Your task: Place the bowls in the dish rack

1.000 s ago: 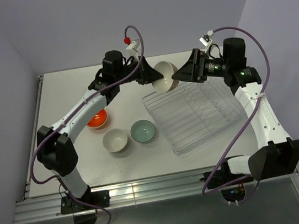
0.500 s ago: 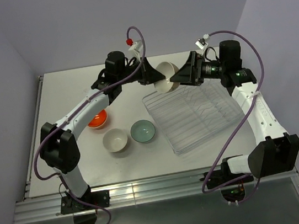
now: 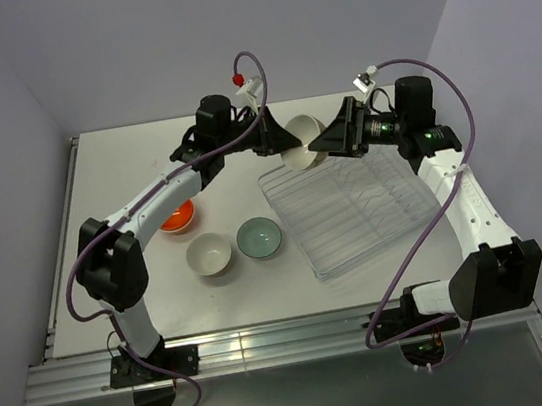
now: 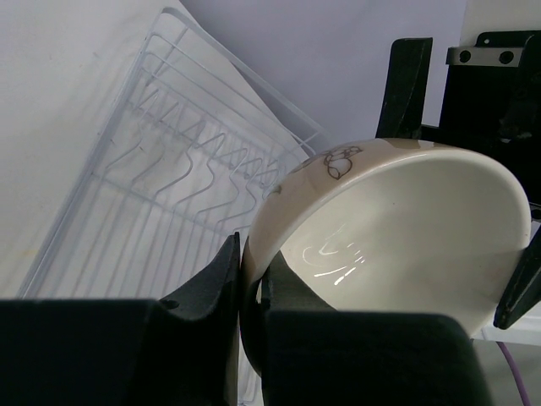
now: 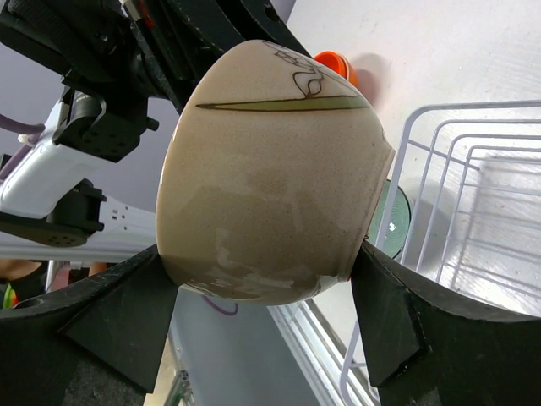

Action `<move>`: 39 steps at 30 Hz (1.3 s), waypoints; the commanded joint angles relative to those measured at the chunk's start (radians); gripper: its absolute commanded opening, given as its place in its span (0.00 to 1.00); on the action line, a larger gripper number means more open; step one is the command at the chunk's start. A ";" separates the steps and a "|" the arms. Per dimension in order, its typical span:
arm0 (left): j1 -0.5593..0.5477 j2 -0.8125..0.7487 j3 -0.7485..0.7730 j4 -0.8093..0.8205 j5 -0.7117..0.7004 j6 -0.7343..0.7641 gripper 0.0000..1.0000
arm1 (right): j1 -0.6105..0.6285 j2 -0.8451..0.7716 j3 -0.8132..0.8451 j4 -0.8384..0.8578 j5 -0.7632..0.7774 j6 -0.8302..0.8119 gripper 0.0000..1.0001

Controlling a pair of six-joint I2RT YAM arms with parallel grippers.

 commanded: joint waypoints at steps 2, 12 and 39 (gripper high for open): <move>-0.022 -0.012 0.040 0.138 0.062 -0.071 0.00 | 0.011 0.012 0.004 0.036 -0.016 -0.018 0.09; -0.022 0.014 0.050 0.122 0.065 -0.070 0.39 | 0.010 -0.001 0.007 0.041 -0.005 -0.047 0.00; -0.020 0.044 0.060 0.046 0.029 -0.027 0.73 | -0.018 0.013 0.016 0.039 0.019 -0.052 0.00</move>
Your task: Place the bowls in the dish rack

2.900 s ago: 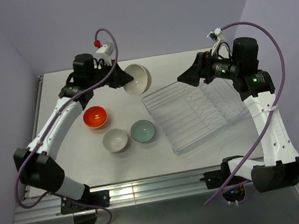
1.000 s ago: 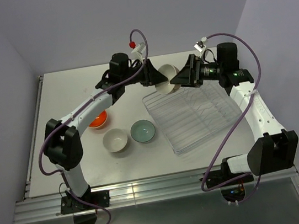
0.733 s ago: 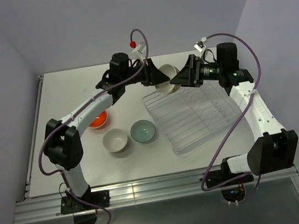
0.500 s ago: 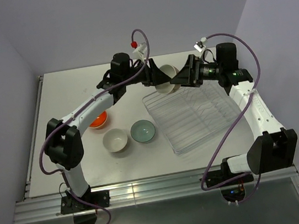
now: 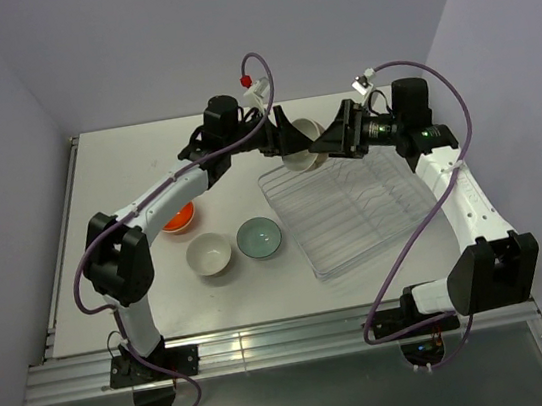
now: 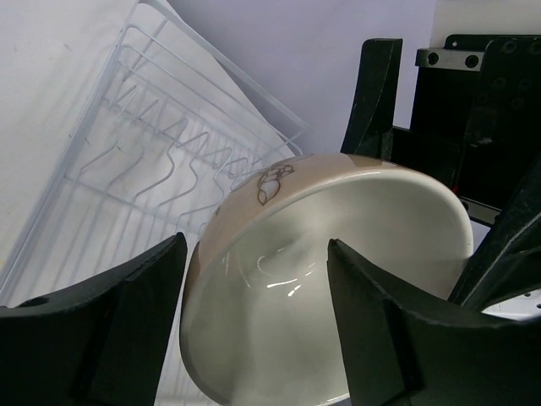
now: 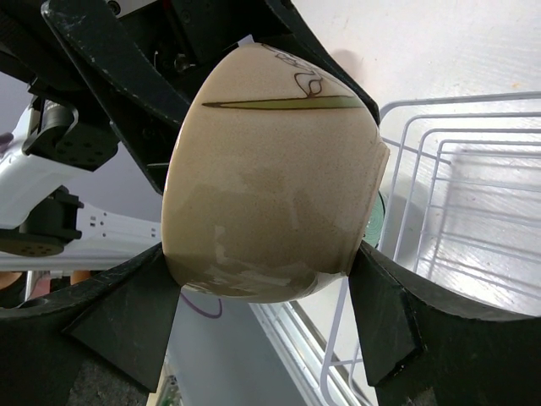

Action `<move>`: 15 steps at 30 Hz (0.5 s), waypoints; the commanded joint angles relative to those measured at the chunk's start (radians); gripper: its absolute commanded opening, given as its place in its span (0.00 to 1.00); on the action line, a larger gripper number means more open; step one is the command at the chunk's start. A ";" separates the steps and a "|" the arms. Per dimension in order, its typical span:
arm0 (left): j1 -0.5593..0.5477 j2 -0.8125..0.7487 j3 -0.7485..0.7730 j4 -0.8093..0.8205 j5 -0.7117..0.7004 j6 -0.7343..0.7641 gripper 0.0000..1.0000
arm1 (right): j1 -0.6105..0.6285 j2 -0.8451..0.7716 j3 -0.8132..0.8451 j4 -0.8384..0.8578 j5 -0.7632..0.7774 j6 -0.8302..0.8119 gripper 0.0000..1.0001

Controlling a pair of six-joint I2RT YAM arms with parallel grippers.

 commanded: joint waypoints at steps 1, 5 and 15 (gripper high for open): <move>-0.007 -0.006 0.033 0.014 0.004 0.013 0.74 | -0.014 -0.010 0.016 0.076 -0.025 0.004 0.00; -0.004 -0.006 0.030 0.001 -0.009 0.020 0.75 | -0.022 -0.010 0.013 0.084 -0.026 0.011 0.00; 0.007 -0.005 0.017 -0.024 -0.028 0.024 0.96 | -0.068 0.005 0.033 0.041 -0.002 -0.038 0.00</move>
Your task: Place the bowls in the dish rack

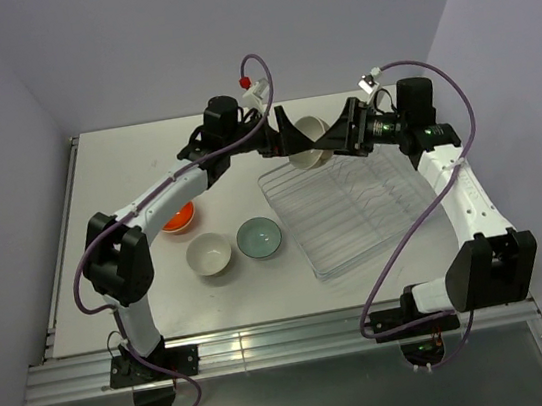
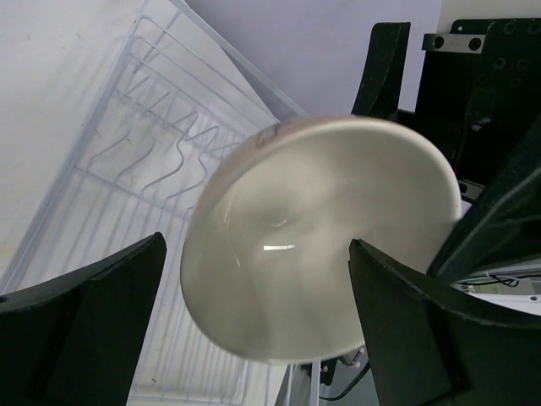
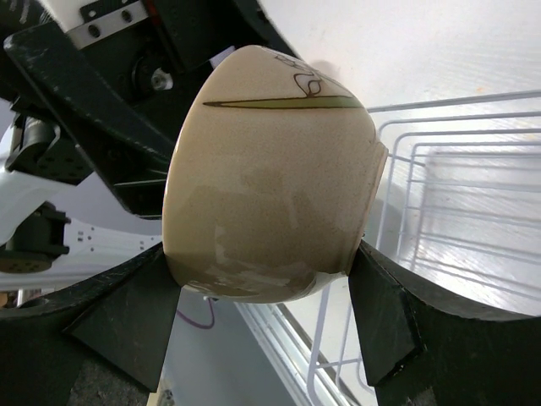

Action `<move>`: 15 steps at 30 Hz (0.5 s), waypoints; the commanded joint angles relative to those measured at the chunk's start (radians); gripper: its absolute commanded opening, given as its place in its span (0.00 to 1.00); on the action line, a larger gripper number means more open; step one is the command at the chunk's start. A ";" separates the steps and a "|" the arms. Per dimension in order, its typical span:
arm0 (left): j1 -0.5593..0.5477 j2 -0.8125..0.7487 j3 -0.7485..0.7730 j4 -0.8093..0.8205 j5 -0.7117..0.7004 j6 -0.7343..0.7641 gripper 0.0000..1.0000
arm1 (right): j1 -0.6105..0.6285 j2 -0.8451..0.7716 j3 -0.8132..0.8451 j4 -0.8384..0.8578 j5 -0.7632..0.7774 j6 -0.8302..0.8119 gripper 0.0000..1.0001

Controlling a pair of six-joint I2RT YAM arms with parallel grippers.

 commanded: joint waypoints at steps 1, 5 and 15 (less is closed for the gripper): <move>0.004 -0.005 0.017 0.002 -0.017 0.020 0.96 | -0.038 -0.004 0.033 0.041 -0.018 -0.024 0.00; 0.004 -0.001 0.020 -0.012 -0.026 0.029 0.96 | -0.053 0.007 0.027 0.042 -0.026 -0.029 0.00; 0.020 -0.023 0.017 -0.030 -0.026 0.042 0.99 | -0.111 0.045 0.061 -0.034 -0.014 -0.131 0.00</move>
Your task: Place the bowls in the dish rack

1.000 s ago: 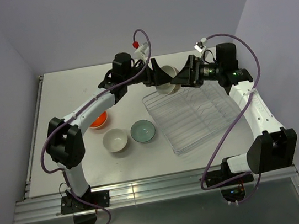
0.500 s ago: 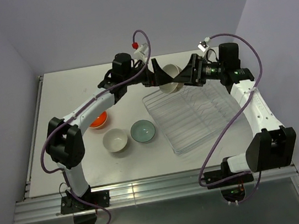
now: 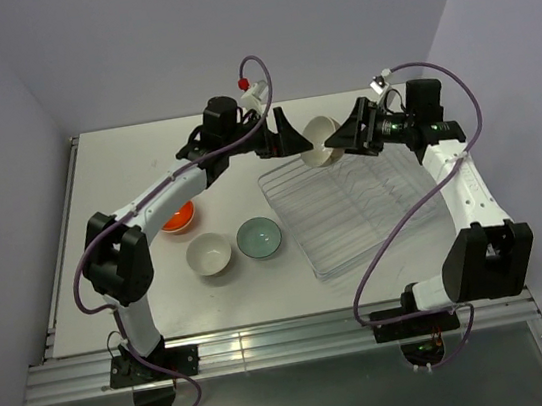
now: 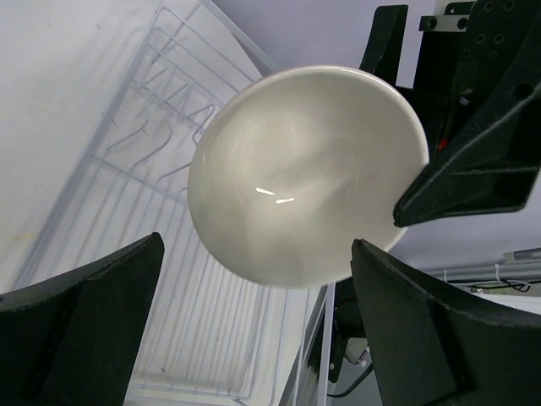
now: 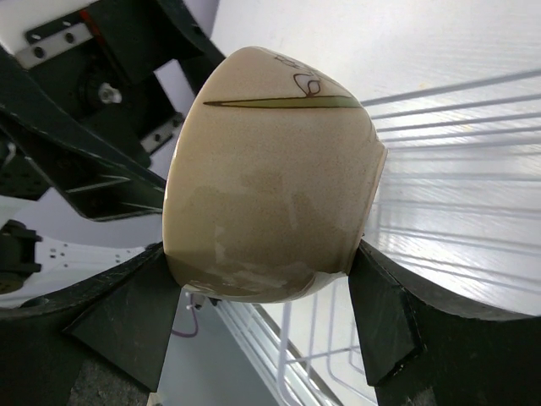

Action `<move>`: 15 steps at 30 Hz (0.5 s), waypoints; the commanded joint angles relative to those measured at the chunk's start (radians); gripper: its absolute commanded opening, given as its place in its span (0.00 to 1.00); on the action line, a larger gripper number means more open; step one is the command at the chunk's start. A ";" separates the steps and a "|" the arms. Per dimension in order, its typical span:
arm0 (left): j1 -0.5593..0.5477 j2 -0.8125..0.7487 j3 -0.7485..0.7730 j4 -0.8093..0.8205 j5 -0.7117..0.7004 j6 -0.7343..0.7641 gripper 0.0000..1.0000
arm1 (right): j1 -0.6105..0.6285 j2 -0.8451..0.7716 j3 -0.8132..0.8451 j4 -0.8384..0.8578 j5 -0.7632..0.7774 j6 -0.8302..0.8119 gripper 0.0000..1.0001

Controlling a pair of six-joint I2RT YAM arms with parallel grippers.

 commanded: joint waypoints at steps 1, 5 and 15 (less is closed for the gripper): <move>0.012 -0.024 0.022 0.009 -0.007 0.025 0.99 | -0.039 0.010 0.064 -0.021 -0.023 -0.097 0.00; 0.029 -0.038 0.056 -0.042 0.008 0.062 0.99 | -0.107 0.030 0.089 -0.112 -0.025 -0.194 0.00; 0.059 -0.107 0.025 -0.096 0.031 0.102 1.00 | -0.262 0.073 0.170 -0.398 0.025 -0.485 0.00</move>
